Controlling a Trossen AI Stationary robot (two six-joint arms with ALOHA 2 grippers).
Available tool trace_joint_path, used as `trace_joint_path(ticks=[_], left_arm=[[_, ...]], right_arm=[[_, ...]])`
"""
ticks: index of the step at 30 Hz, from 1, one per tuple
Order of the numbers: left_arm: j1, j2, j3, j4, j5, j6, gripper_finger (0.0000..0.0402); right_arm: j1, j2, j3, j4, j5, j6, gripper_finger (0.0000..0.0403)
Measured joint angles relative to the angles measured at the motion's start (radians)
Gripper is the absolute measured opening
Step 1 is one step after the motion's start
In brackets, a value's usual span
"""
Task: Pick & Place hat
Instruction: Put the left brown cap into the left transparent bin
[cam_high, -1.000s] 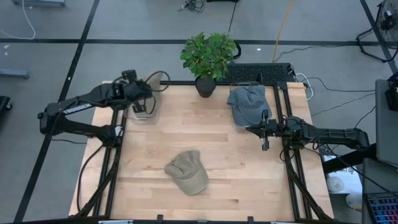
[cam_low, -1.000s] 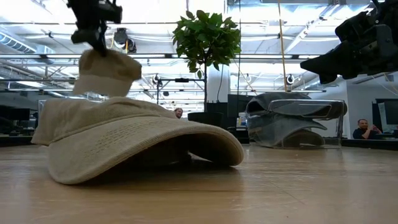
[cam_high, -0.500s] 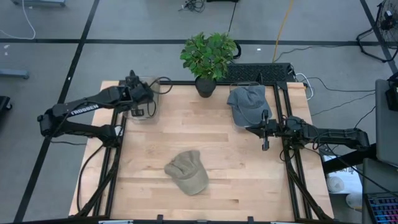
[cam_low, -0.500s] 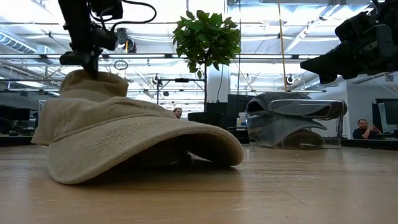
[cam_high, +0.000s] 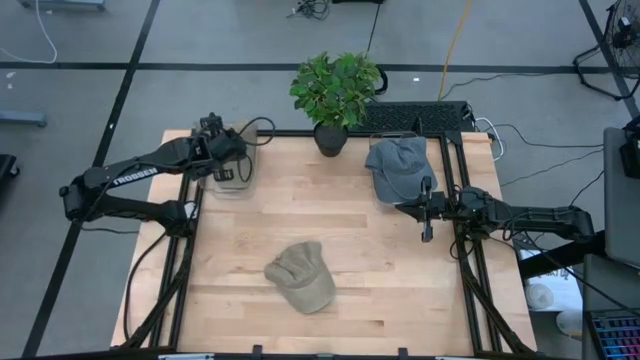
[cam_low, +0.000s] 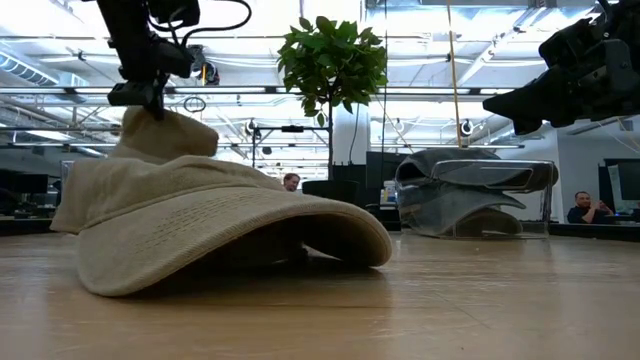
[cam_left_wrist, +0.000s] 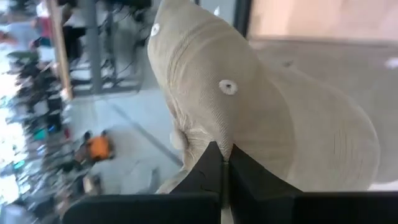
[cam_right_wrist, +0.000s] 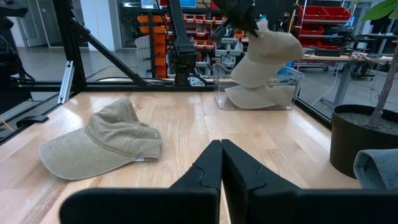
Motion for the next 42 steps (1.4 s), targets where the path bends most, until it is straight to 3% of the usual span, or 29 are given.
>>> trace_joint_path(ticks=[8,21,29,42], left_arm=[[-0.002,0.001,-0.015,0.005,0.066,-0.02,0.0003],[-0.002,0.001,-0.172,0.05,0.142,-0.052,0.0003],[-0.003,0.001,-0.181,0.079,0.139,-0.055,0.0005],[-0.003,0.001,-0.182,0.153,0.109,-0.145,0.0064]], right_arm=[[0.0,0.0,0.0,0.0,0.0,0.0,0.0],[0.0,0.0,0.0,0.0,0.0,0.0,0.0],[0.0,0.0,0.0,0.0,0.0,0.0,0.0],[0.0,0.0,0.0,0.0,0.0,0.0,0.0]])
